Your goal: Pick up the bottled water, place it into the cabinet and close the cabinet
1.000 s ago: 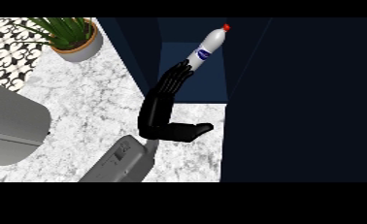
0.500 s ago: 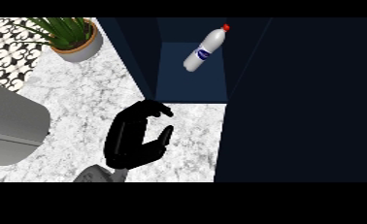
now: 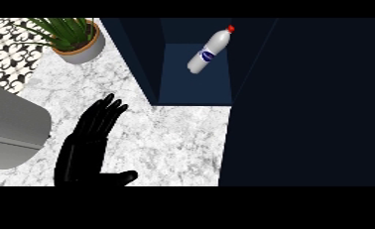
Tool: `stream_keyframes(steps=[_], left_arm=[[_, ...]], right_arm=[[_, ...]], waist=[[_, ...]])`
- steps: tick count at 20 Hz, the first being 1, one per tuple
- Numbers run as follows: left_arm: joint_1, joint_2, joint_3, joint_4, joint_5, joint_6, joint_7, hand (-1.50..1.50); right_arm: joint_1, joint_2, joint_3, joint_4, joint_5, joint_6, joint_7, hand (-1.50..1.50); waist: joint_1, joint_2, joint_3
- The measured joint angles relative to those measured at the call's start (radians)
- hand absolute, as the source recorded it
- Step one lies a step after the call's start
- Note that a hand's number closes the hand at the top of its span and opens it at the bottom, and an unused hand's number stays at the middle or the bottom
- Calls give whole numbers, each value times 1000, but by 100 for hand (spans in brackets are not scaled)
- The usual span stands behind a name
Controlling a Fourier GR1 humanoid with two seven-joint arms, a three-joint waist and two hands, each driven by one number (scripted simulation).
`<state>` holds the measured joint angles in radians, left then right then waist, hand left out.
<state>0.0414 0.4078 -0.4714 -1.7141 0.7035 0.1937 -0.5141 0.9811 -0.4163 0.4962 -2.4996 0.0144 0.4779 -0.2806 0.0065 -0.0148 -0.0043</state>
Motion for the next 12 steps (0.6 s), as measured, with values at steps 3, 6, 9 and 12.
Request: stream_keyframes(steps=[3,6,9,12], left_arm=[[51,28,29,-42,37,-28,-2,-150],[91,62,70,-66,79,-57,4,-150],[130,93,97,-89,104,-86,0,-150],[159,119,121,-108,126,-116,-1,-150]], right_arm=[[-28,-28,47,-1,8,4,23,150],[-68,-48,92,0,17,4,51,150],[-120,-66,105,-1,23,-4,75,150],[-165,-78,116,-2,27,-22,97,150]], waist=[[7,-1,-2],[15,-3,-4],[31,-3,-7],[41,-4,-9]])
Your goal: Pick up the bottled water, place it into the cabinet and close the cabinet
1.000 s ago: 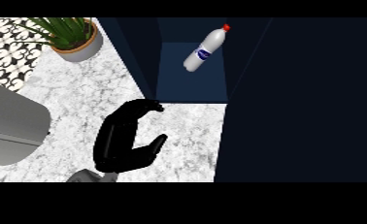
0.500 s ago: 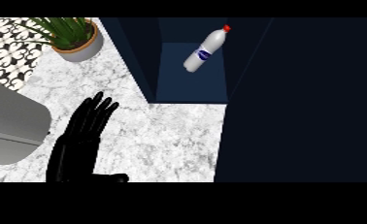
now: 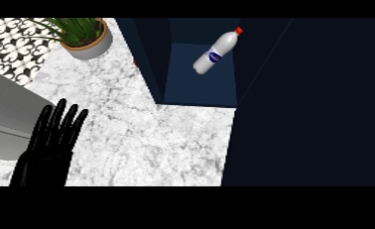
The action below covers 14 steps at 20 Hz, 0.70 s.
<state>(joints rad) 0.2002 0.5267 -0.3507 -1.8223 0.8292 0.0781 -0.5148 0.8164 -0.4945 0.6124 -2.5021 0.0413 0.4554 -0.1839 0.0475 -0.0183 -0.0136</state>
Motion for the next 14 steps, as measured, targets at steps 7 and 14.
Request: stream_keyframes(steps=[7,14], left_arm=[[67,80,71,-34,55,-82,2,-150],[103,129,116,-48,95,-160,3,-150]], right_arm=[[-34,36,42,7,-8,-68,51,150],[-95,45,49,12,-25,-73,95,150]], waist=[[31,12,-1],[72,27,-1]])
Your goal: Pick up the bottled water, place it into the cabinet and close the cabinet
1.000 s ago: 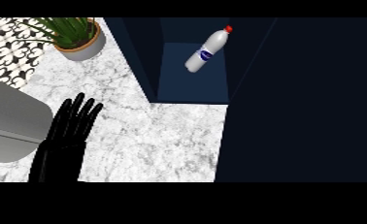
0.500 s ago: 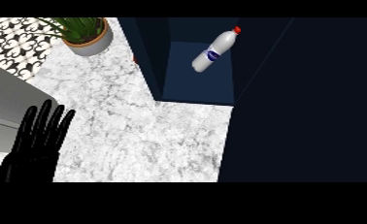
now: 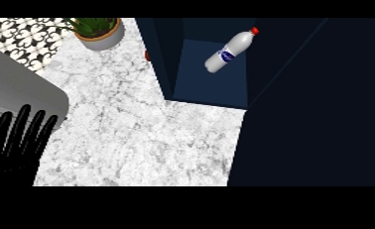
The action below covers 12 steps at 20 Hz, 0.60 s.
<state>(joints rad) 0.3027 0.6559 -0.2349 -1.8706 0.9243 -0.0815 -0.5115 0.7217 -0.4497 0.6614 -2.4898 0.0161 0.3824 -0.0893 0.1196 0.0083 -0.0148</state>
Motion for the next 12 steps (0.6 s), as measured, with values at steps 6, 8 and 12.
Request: stream_keyframes(steps=[6,8,12], left_arm=[[14,37,27,0,22,-60,4,-150],[15,49,36,0,27,-73,6,-150],[14,66,50,3,34,-97,11,-150]], right_arm=[[-67,-7,-9,1,-13,22,37,150],[-92,-12,-13,2,-16,32,49,150],[-139,-20,-18,3,-23,51,71,150]], waist=[[41,14,-2],[54,17,-4],[79,21,-8]])
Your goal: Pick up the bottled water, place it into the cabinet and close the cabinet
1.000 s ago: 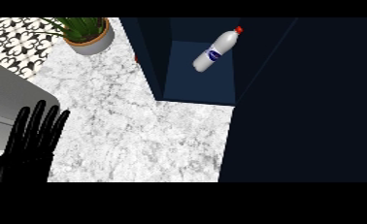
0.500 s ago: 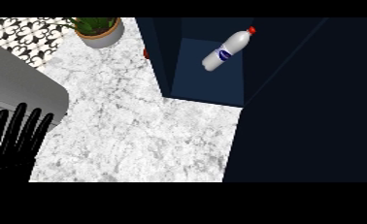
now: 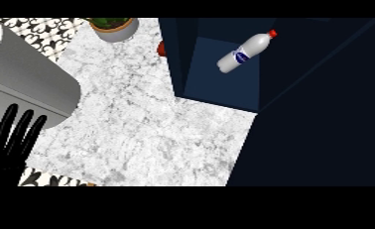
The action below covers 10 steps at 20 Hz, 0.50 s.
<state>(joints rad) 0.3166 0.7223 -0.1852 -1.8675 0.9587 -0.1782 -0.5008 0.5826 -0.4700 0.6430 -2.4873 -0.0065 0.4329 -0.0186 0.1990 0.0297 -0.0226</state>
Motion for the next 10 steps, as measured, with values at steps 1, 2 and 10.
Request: stream_keyframes(steps=[1,2,10], left_arm=[[0,3,1,0,2,-5,2,-150],[0,6,2,0,3,-11,3,-150],[-5,28,18,10,10,-35,12,-150]], right_arm=[[-19,-7,-4,0,-1,10,6,-150],[-37,-14,-11,-1,-2,18,9,-150],[-170,-54,-28,1,-7,79,44,150]], waist=[[7,0,-1],[13,0,-2],[37,-4,-8]])
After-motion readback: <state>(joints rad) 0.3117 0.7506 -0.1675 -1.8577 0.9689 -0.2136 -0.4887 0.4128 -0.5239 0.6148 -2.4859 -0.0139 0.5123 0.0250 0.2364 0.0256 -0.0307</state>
